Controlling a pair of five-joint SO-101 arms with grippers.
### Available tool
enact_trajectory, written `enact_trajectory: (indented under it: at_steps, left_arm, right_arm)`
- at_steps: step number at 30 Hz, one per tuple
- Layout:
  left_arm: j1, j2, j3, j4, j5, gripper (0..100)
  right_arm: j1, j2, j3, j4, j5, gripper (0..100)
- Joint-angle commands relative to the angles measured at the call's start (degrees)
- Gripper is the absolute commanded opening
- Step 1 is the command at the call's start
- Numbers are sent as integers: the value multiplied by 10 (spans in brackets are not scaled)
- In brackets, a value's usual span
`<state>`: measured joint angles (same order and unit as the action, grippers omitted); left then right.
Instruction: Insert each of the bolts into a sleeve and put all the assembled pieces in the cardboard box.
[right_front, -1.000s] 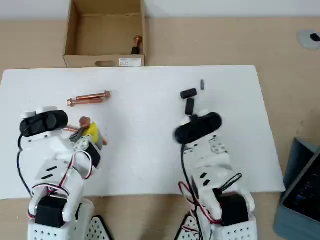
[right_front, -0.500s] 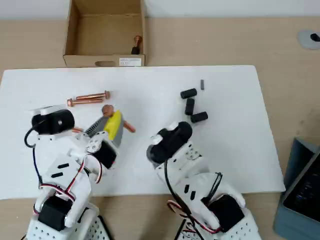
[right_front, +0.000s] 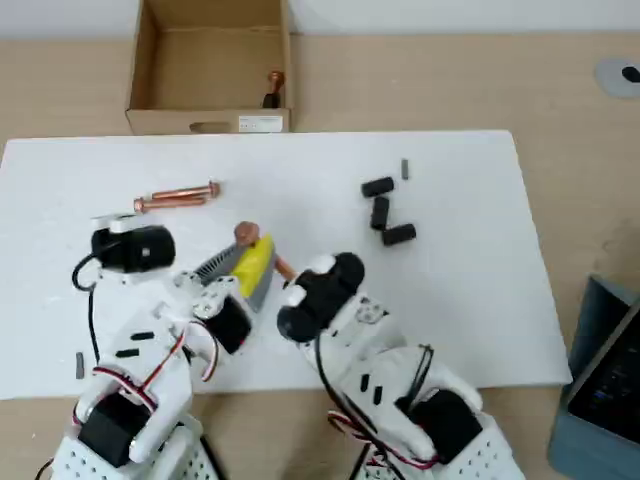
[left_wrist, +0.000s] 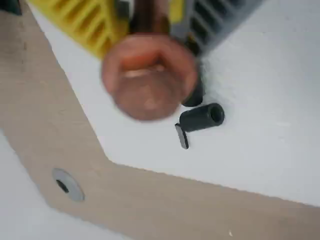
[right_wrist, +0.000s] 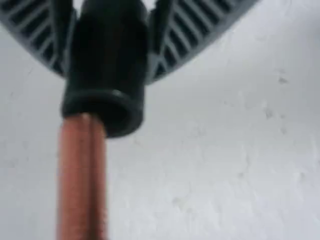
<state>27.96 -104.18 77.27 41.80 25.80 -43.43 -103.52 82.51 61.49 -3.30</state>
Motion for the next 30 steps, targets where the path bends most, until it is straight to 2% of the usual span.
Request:
enact_trajectory:
  at_steps: [1,9,19,25,30]
  left_arm:
    - [4,-4,-60,10,3,2]
    - [7,-4,-73,76,2,2]
    - [7,-4,-59,70,2,3]
    - [4,-4,-33,19,2,3]
    - [7,-4,-31,20,0,3]
  right_arm:
    - [-6,-65,0,-18,6,9]
    - [-6,-65,-3,-28,6,9]
    - [-8,-65,-3,-40,18,9]
    - [-8,-65,-3,-40,30,9]
    - [-8,-65,-4,-40,30,9]
